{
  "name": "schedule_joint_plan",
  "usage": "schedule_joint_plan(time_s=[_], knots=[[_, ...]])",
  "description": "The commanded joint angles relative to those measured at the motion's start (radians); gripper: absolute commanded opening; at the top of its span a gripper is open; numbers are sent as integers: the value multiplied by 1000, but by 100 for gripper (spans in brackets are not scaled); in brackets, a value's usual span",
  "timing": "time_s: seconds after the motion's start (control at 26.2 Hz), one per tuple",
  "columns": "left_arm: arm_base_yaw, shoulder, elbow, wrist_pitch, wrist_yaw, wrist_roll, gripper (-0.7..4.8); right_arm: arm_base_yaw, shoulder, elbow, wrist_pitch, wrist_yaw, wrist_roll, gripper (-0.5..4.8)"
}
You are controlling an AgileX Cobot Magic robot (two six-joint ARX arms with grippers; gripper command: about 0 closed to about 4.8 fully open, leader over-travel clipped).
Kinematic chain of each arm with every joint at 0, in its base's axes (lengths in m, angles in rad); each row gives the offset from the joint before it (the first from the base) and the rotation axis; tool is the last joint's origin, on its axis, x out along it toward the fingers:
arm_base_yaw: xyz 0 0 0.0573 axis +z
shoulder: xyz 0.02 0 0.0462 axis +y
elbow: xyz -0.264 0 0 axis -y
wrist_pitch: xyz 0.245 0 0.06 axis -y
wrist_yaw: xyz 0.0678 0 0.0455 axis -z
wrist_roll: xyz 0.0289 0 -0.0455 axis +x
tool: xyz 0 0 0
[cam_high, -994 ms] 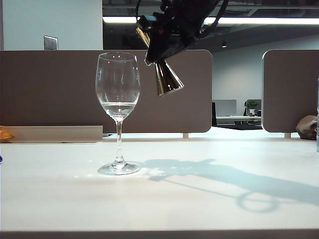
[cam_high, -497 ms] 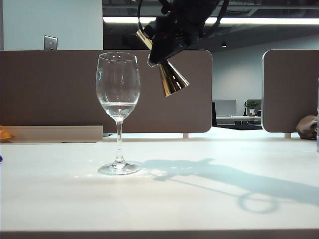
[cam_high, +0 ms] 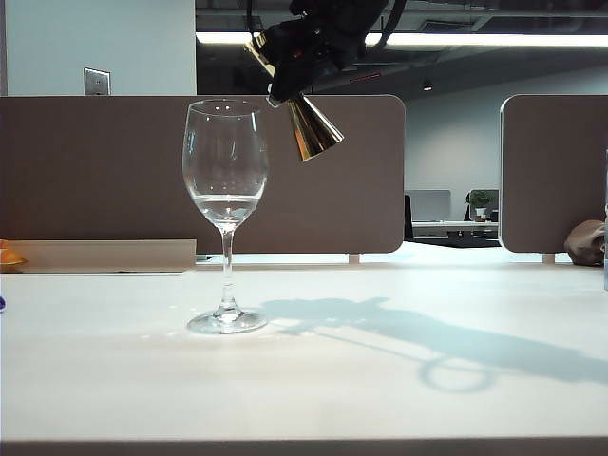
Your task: Pick up the jigger and pour the water inside into the glass.
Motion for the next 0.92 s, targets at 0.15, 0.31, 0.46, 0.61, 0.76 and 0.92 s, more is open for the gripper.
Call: schedule_joint_plan(time_s=[0.15, 0.31, 0.46, 0.61, 0.76, 0.92], knots=[[2, 1, -3, 5, 4, 8, -5, 3, -5, 6, 3, 7, -80, -2], [2, 1, -3, 5, 4, 8, -5, 3, -5, 6, -14, 6, -141, -2], [2, 1, -3, 5, 4, 8, -5, 3, -5, 6, -24, 6, -197, -2], [2, 1, -3, 5, 4, 8, -5, 3, -5, 6, -25, 6, -270, -2], [2, 1, -3, 5, 4, 8, -5, 6, -5, 6, -24, 6, -395, -2], [2, 1, -3, 5, 4, 8, -5, 17, -5, 6, 0, 6, -487, -2]])
